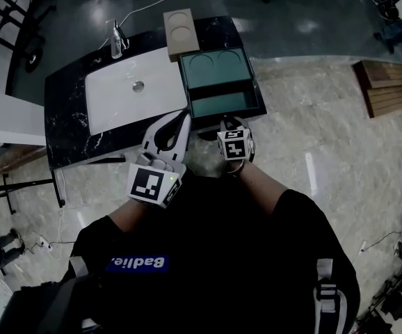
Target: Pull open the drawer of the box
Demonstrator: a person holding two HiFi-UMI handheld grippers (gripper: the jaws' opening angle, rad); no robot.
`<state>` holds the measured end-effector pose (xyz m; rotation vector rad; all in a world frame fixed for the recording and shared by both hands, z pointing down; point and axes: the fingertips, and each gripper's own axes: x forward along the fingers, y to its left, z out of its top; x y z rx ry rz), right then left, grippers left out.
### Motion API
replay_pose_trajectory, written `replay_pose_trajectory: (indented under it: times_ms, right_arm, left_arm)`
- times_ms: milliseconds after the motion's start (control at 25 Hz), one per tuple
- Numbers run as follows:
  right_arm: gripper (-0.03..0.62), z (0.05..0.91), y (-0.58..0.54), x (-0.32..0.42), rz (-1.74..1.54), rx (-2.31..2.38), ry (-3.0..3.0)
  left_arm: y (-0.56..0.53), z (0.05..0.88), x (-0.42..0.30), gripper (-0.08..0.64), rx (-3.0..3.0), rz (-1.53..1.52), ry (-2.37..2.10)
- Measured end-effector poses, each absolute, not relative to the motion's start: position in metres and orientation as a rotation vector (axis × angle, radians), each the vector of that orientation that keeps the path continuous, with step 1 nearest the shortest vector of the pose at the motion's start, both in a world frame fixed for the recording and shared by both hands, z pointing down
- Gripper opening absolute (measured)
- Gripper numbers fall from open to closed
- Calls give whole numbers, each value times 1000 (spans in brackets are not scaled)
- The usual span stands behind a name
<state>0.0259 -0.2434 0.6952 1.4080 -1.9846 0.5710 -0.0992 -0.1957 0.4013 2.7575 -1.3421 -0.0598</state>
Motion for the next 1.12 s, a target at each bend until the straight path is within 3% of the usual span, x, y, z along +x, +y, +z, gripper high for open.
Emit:
replay_pose_trajectory:
  times_ms: [760,1120]
  right_arm:
    - [77,653,-204,35,503,1481,-2062]
    - [75,606,-190,70,457,1529,-2195]
  left_arm:
    - [-167,419,-101,-8,2744,-28,-1314]
    - [-128,404,-61,-8,2727,2,-1442]
